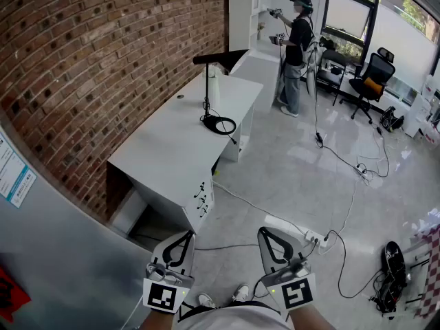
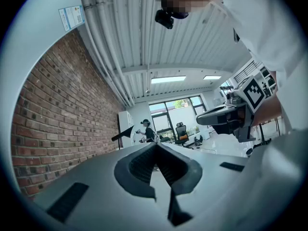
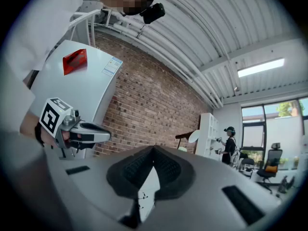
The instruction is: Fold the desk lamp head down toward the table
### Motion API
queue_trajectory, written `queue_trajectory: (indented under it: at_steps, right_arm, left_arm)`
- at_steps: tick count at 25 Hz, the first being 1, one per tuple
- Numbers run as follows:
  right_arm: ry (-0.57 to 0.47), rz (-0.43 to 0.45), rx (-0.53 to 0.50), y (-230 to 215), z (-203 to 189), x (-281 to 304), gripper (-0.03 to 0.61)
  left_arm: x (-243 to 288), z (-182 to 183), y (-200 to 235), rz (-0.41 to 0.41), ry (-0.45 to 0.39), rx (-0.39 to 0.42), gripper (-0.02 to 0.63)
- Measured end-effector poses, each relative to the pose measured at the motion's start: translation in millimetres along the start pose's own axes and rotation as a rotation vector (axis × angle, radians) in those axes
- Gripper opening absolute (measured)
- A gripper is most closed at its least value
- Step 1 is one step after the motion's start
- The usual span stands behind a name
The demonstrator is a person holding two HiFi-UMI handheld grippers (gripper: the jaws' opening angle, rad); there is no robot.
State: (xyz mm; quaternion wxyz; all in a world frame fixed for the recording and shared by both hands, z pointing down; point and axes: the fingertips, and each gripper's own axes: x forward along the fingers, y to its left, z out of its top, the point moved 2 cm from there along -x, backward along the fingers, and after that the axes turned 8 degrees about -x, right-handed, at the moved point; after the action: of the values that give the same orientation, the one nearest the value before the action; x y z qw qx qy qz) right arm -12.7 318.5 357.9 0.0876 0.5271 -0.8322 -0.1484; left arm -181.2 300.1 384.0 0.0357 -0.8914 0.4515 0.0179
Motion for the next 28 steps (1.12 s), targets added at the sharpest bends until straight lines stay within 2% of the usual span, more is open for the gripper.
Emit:
queue_trajectory:
  at_steps: [14, 28]
  right_arm:
    - [-0.01, -0.03, 0.001, -14, -2, 4, 0.018]
    - [-0.01, -0.023, 0.03, -66, -36, -3, 0.018]
  left_arm:
    - [10, -2, 2, 0.007, -0.001, -0.015, 0.008]
    - [51, -13, -17, 0.065, 0.01, -0.024, 0.008]
